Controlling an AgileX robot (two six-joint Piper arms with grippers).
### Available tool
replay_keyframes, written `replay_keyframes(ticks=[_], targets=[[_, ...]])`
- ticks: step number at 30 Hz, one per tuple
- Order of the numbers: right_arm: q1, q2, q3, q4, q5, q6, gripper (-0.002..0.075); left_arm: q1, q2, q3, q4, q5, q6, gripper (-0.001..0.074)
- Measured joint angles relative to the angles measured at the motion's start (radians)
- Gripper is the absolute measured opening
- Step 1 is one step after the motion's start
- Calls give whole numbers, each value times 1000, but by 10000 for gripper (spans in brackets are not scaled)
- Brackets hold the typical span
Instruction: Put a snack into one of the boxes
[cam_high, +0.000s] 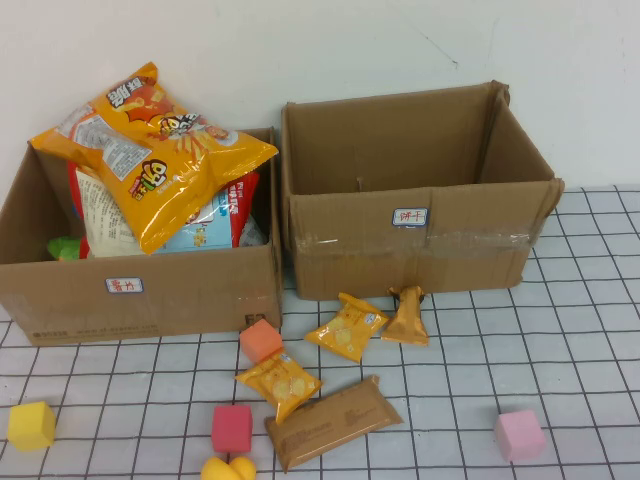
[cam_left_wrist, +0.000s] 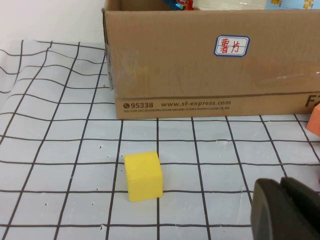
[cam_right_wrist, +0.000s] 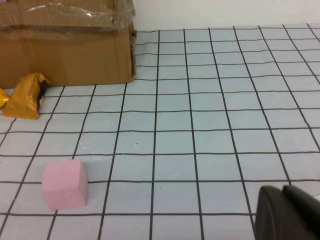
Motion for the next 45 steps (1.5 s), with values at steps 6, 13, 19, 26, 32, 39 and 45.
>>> replay_keyframes(ticks=[6,13,19,26,32,39,45], targets=[[0,0,0,0,0,0,-1,0,0,0,0,0,0,-2],[0,0,0,0,0,0,-1,0,0,0,0,0,0,-2],[0,0,0,0,0,0,-1,0,0,0,0,0,0,-2],[0,0,0,0,0,0,-1,0,0,0,0,0,0,-2],[0,0,0,42,0,0,-1,0,0,0,0,0,0,-1],[0,0,0,609,0,109,-1,0,0,0,0,0,0,-1],[0,0,0,823,-22,52,-1,0,0,0,0,0,0,-1]])
